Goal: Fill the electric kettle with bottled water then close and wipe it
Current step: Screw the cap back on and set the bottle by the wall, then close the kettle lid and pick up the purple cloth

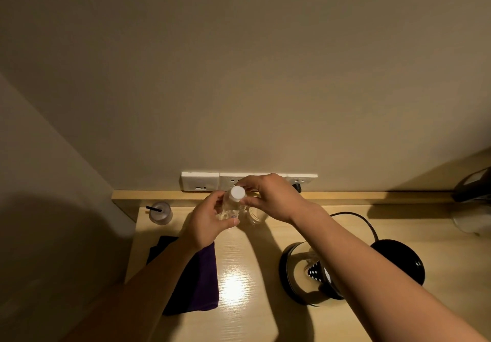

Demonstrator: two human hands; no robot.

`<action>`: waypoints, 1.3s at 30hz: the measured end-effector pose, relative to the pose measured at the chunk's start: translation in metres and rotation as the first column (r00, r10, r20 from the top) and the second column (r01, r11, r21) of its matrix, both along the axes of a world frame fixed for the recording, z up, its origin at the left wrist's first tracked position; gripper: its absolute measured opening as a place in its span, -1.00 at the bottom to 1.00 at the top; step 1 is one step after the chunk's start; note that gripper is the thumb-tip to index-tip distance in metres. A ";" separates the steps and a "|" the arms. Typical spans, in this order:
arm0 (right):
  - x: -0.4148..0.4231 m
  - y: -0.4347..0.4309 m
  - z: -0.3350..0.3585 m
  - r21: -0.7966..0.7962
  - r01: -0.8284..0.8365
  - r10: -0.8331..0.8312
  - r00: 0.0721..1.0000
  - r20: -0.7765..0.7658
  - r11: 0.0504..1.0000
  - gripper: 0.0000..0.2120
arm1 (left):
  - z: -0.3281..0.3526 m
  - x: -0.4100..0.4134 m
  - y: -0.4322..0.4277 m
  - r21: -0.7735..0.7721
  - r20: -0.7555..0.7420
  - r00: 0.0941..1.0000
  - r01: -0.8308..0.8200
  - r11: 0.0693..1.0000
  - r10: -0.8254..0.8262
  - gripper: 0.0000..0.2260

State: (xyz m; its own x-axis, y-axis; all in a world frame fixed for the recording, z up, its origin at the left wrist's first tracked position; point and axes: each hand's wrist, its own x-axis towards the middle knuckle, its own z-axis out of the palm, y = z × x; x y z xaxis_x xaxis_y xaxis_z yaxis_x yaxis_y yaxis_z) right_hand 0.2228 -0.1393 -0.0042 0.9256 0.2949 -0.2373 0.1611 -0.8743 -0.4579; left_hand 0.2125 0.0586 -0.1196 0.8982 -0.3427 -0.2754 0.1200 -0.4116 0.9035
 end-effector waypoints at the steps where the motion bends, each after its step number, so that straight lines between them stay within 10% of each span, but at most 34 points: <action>1: 0.000 -0.001 0.000 -0.007 0.003 -0.003 1.000 -0.004 1.000 -0.64 | 0.000 -0.001 -0.001 0.001 0.006 1.000 -0.005 1.000 0.005 -0.42; 23: -0.028 -0.027 0.041 0.028 0.069 -0.070 0.995 0.070 0.997 -0.47 | 0.011 -0.017 0.010 0.018 0.006 0.997 -0.080 0.997 0.079 -0.22; 30: -0.113 -0.105 0.096 0.004 0.247 -0.244 0.957 0.154 0.969 -0.35 | 0.076 -0.065 0.014 -0.297 -0.078 0.903 -0.426 0.854 0.423 -0.36; 39: -0.212 -0.206 0.093 -0.082 0.426 -0.432 0.899 -0.072 0.901 -0.05 | 0.086 -0.127 -0.109 -0.124 -0.216 0.976 -0.027 0.992 0.000 -0.51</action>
State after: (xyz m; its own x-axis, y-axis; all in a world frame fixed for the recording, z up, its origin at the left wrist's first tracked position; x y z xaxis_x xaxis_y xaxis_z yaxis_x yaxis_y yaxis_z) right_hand 0.0108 -0.3455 0.0892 0.9340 -0.1443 -0.3267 -0.2736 -0.8771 -0.3948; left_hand 0.0858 -0.0509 -0.0340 0.8273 -0.3749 -0.4184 0.3222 -0.2934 0.9001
